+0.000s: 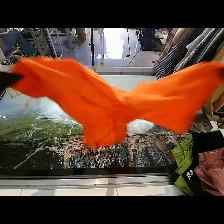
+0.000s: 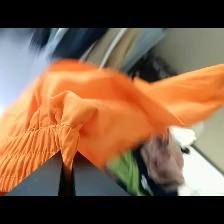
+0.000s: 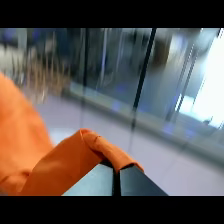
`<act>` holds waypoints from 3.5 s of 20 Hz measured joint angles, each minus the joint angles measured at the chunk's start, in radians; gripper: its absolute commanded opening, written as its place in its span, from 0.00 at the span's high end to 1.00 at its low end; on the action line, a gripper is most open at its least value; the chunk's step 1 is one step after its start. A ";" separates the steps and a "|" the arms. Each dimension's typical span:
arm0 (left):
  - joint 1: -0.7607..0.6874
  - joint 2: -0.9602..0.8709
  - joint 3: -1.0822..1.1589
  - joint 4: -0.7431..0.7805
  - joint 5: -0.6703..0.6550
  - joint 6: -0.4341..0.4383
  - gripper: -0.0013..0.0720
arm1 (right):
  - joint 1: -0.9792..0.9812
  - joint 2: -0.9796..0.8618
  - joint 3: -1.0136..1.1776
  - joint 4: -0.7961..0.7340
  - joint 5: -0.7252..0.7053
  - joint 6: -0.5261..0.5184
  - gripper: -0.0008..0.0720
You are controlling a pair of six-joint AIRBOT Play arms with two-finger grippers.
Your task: Fold the clothes and pants, and hang the long-sleeved shirts on hangers.
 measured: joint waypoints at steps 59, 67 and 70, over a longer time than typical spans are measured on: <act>-0.187 -0.755 -0.298 0.690 0.325 -0.271 0.18 | -0.292 -1.127 -0.003 0.019 0.188 0.261 0.23; -0.179 -0.797 -0.278 0.685 0.530 -0.348 0.18 | -0.290 -0.793 -0.769 0.535 0.190 0.035 0.11; -0.179 -0.842 -0.233 0.684 0.550 -0.384 0.18 | -0.220 -0.762 -0.900 0.627 0.099 0.003 0.12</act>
